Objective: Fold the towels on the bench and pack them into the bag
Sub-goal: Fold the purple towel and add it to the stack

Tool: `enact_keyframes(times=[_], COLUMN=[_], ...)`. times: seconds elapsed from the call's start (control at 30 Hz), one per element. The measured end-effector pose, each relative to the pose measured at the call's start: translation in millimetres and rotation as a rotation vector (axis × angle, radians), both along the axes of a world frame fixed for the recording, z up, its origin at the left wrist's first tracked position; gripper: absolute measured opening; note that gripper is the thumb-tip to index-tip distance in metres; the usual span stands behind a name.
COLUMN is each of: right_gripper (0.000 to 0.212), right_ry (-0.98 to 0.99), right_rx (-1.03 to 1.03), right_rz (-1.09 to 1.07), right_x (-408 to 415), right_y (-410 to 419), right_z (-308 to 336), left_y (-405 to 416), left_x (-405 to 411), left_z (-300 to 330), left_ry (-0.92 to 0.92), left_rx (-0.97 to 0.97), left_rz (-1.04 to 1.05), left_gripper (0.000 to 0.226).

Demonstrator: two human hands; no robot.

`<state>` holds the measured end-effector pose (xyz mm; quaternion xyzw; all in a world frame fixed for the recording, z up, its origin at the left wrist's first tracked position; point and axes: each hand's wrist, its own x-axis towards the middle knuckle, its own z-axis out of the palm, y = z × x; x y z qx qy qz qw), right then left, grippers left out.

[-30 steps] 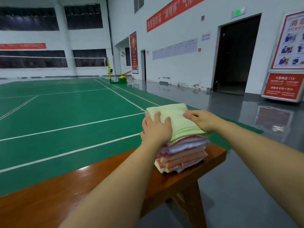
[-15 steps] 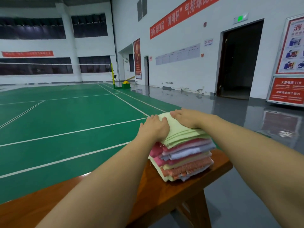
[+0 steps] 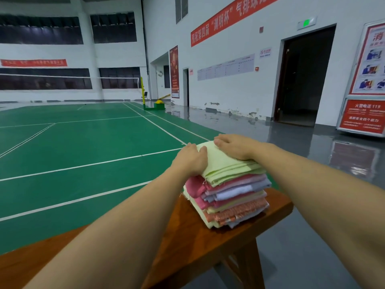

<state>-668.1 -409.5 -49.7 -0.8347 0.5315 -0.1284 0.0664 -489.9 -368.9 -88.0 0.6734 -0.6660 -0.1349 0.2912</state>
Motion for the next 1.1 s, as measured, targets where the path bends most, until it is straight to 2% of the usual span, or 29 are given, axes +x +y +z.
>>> enact_keyframes(times=[0.17, 0.37, 0.67, 0.83, 0.93, 1.03, 1.1], right_gripper=[0.056, 0.054, 0.055, 0.051, 0.043, 0.05, 0.048], right_ry=[-0.019, -0.034, -0.079, -0.119, -0.176, -0.247, -0.316], right_rx=[-0.069, -0.13, 0.016, 0.086, 0.196, 0.33, 0.378], right_rz=[0.025, 0.212, 0.517, 0.666, 0.659, 0.601, 0.567], right_x=[16, 103, 312, 415, 461, 488, 500], right_y=[30, 78, 166, 228, 256, 276, 283], right_z=[16, 4, -60, -90, -110, -132, -144], left_y=[35, 96, 256, 346, 389, 413, 414], left_x=[21, 105, 297, 383, 422, 436, 436], left_z=[16, -2, -61, -83, -90, -96, -97], left_ry=[0.012, -0.044, -0.174, -0.164, -0.258, -0.417, -0.467], left_rx=[-0.093, -0.128, -0.03, 0.02, 0.05, 0.032, 0.006], left_rz=[0.022, 0.156, 0.518, 0.717, 0.818, 0.779, 0.775], left_gripper=[0.066, 0.063, 0.064, 0.062, 0.054, 0.038, 0.03])
